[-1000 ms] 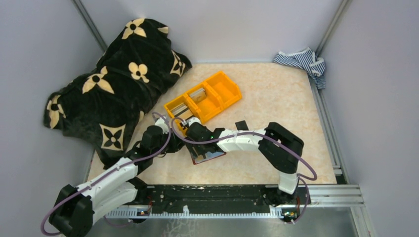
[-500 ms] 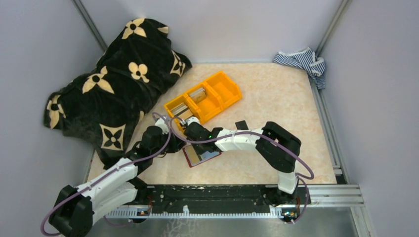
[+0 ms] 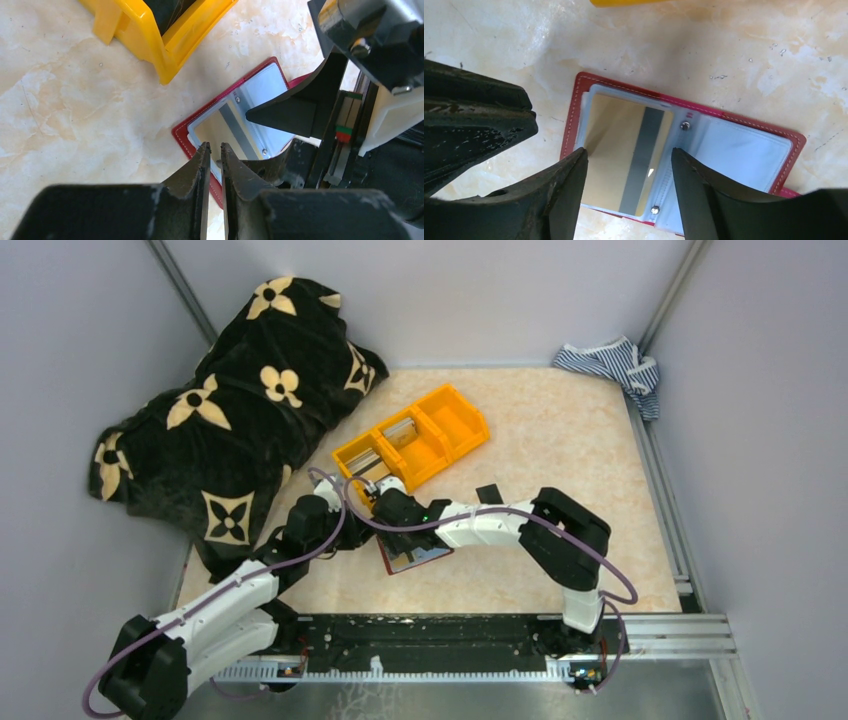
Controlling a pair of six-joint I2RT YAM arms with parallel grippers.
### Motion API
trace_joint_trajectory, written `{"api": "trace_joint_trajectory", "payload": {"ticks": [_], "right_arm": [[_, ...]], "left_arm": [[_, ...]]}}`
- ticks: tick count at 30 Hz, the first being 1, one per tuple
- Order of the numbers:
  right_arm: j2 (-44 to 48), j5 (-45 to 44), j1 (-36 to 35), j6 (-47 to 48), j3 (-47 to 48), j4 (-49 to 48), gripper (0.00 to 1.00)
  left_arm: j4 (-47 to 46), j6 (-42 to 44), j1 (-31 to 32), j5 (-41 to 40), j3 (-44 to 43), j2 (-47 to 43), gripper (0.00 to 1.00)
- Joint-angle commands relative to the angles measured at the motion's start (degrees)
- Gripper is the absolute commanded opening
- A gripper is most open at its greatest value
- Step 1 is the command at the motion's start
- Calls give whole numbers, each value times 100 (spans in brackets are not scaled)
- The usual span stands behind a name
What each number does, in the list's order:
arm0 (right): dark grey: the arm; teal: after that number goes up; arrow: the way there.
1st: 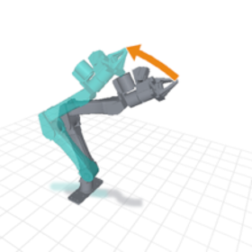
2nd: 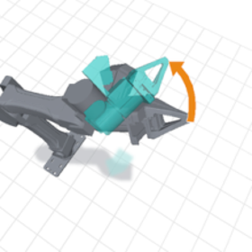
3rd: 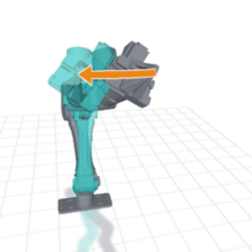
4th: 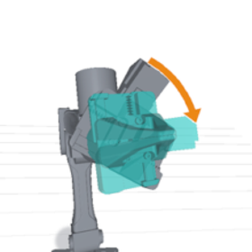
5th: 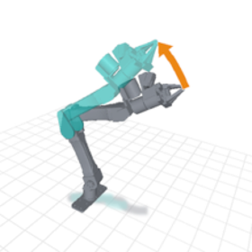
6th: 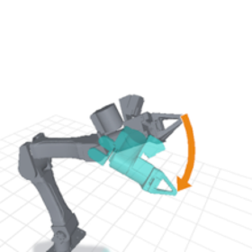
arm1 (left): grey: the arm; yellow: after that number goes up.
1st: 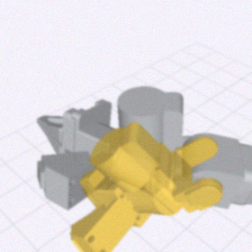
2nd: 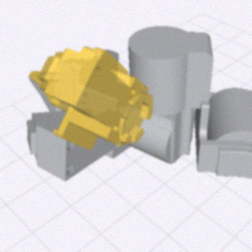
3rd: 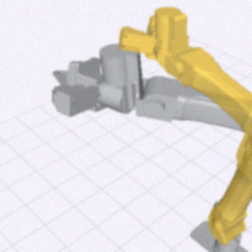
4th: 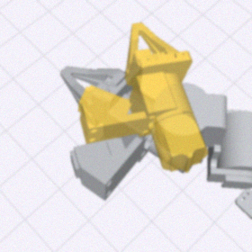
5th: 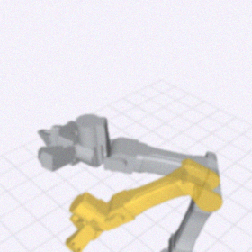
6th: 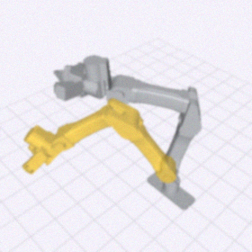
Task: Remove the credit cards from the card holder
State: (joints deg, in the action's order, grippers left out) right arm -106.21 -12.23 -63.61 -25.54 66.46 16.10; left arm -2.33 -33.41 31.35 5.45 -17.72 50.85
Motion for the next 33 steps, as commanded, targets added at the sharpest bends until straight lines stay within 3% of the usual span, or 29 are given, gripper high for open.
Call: {"api": "trace_joint_trajectory", "payload": {"ticks": [1,11,33], "right_arm": [[314,-200,-148,131,153,133,65],[164,-349,-297,156,385,307,70],[-218,-280,-312,126,523,494,67]], "left_arm": [[-183,14,-26,71,66,-75,19],[-150,5,-32,57,145,-181,19],[-141,21,-32,44,183,-224,19]]}}
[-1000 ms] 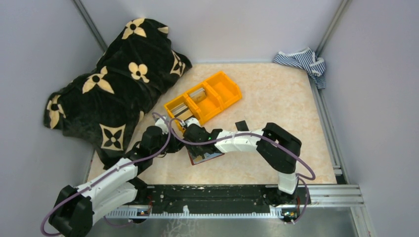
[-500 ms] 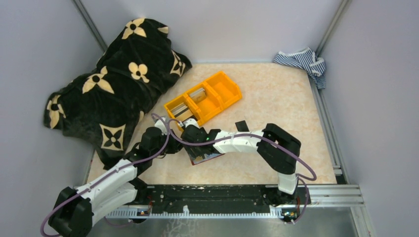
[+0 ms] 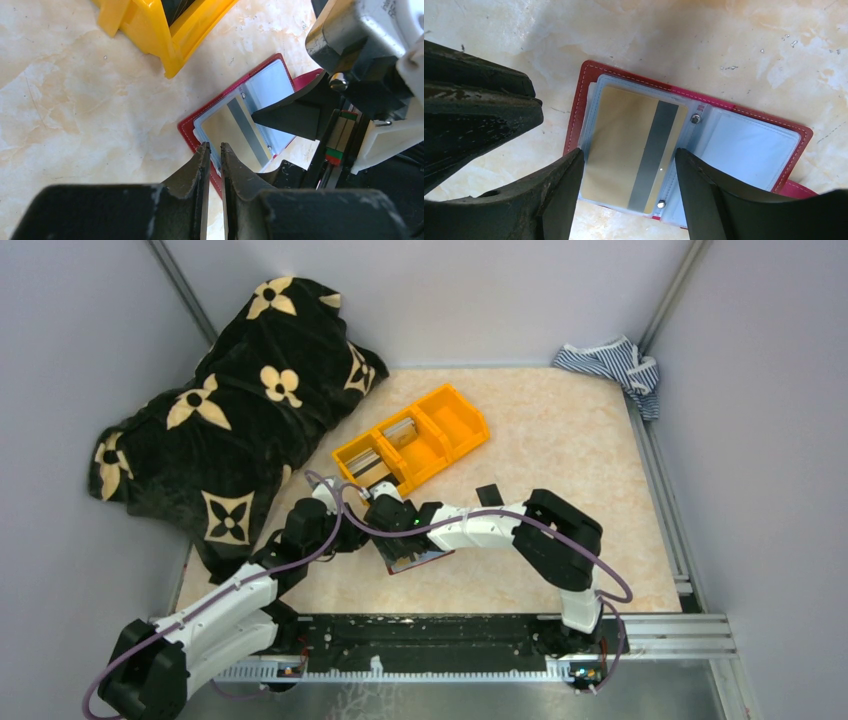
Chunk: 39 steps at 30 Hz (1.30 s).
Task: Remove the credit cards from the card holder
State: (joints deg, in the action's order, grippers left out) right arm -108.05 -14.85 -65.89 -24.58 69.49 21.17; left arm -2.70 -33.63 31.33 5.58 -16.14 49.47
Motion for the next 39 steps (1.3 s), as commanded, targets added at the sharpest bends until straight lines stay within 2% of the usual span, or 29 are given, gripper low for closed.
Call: {"api": "trace_joint_trajectory", "payload": {"ticks": [1,14,20,25,28,30,31,33,35,37,39], "right_arm": [[-27,-20,-82,19,208,-16,67],[148,-103,-87,-152,171,-99,48],[299,90,-22,-268,-7,-322,29],[489,357,83,-339,-176,-524,22],[550,509,173,-387,-282,-644,13],[550,531,198,-395,-316,-658,2],[548,542,207,-406,-328,-658,2],[566,526,208,-413,-352,-642,7],[652,539,226,-424,-447,-714,22],[851,744,330,-432,-675,-936,34],[1120,1154,600,-493,-1081,-1316,41]], "left_arm": [[-100,39,-29,29,29,-91,19],[-129,36,-26,28,32,-86,19],[-160,44,-23,39,41,-59,19],[-178,44,-30,65,41,-51,19],[-200,38,-23,69,41,-52,18],[-204,49,-29,74,41,-42,18],[-197,49,-31,74,41,-38,18],[-221,49,-31,83,41,-24,18],[-351,52,-29,178,73,7,18],[-686,39,-24,600,116,77,18],[-1085,-109,-24,1078,124,211,18]]}}
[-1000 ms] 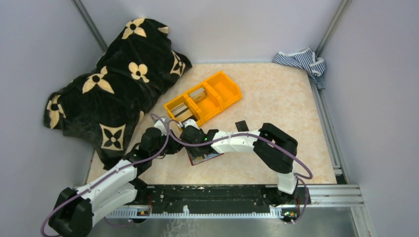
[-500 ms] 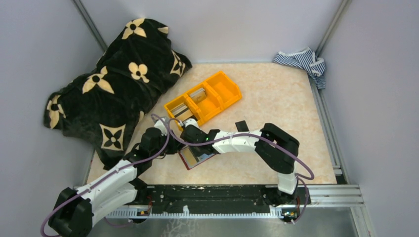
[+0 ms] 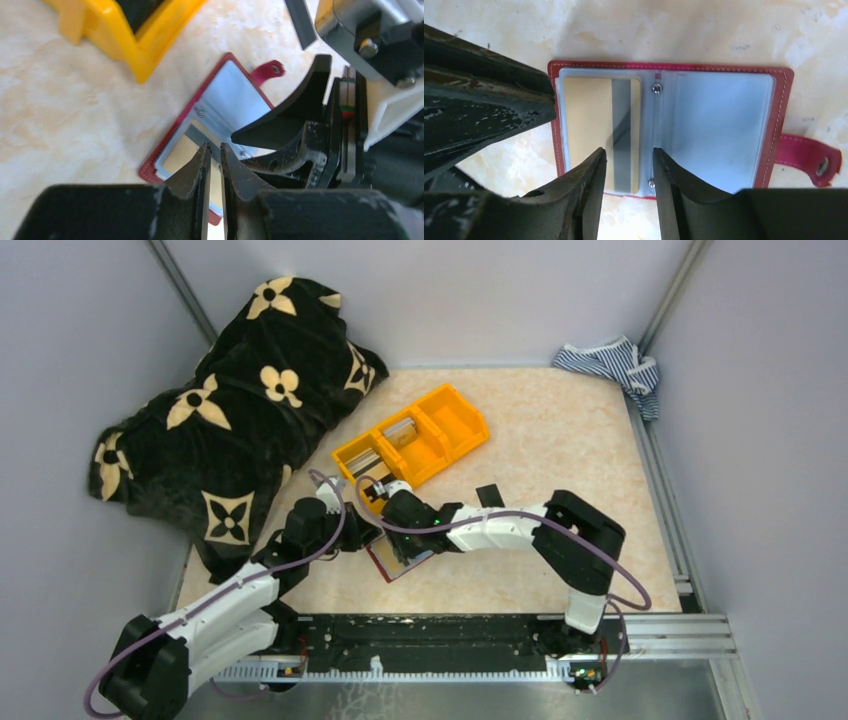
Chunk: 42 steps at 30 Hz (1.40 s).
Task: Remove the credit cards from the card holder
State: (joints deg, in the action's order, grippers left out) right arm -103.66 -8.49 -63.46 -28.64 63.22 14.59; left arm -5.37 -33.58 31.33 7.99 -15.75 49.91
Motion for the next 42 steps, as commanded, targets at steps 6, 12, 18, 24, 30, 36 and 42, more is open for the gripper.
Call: {"api": "trace_joint_trajectory", "payload": {"ticks": [6,12,18,24,30,36,42], "right_arm": [[1205,1107,981,-2,-1002,-1133,29],[1148,1209,1071,76,-1169,-1275,2],[1186,1397,1303,-7,-1685,-1589,0],[1248,1500,1427,-9,-1974,-1773,0],[1144,1646,1430,-12,-1962,-1920,0],[1077,1690,1432,43,-1884,-1864,0],[1066,1711,1426,49,-1856,-1829,0]], "left_arm": [[-2101,-834,28,1508,240,1010,19],[-2480,-1330,576,1462,143,1721,18],[-1585,-1242,778,1414,47,1443,17],[-328,-1228,839,1257,116,536,17],[-694,-1497,943,1630,432,785,17],[-812,-1463,1397,1472,221,1360,18],[-425,-1079,1444,1420,23,1843,18]]}}
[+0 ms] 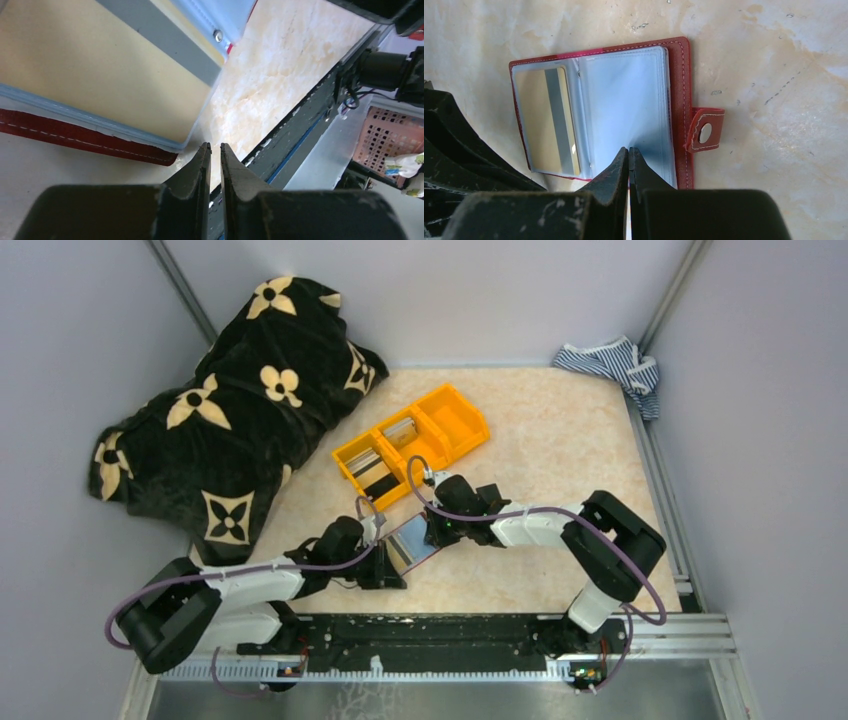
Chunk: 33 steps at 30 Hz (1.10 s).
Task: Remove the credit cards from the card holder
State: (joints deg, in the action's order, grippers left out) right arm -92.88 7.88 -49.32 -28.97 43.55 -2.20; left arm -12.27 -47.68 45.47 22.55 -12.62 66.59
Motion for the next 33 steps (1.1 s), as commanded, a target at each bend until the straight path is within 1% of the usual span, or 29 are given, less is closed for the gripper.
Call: {"api": "trace_joint_trajectory", "payload": {"ticks": [1,4,7,15,20,23,26,27,30,31,33], "right_arm": [[-1,71,11,81,103,-156,0],[22,73,14,91,92,-156,0],[69,97,14,110,99,-158,0],[368,228,16,117,134,-211,0],[486,339,17,122,153,-268,0],[538,445,-2,80,166,-360,0],[480,594,-46,52,233,-448,0],[410,691,-50,37,266,-494,1],[172,1038,-56,-106,258,-835,20],[67,1153,-46,-167,247,-978,25],[-59,1345,-54,-297,237,-1239,28]], "left_arm": [[472,434,30,-129,-334,205,18],[872,593,19,-471,-323,272,19],[1118,667,-56,-631,-332,300,19],[1849,887,-422,-1160,-420,66,21],[2103,1048,-753,-1232,-446,-75,21],[2179,1047,-802,-1263,-513,-216,21],[2067,1042,-803,-1210,-590,-553,21],[1929,1043,-799,-1159,-583,-732,20],[1356,951,-803,-1177,-501,-1340,18],[1114,902,-810,-1234,-461,-1487,18],[1056,900,-833,-1378,-513,-1510,17]]}}
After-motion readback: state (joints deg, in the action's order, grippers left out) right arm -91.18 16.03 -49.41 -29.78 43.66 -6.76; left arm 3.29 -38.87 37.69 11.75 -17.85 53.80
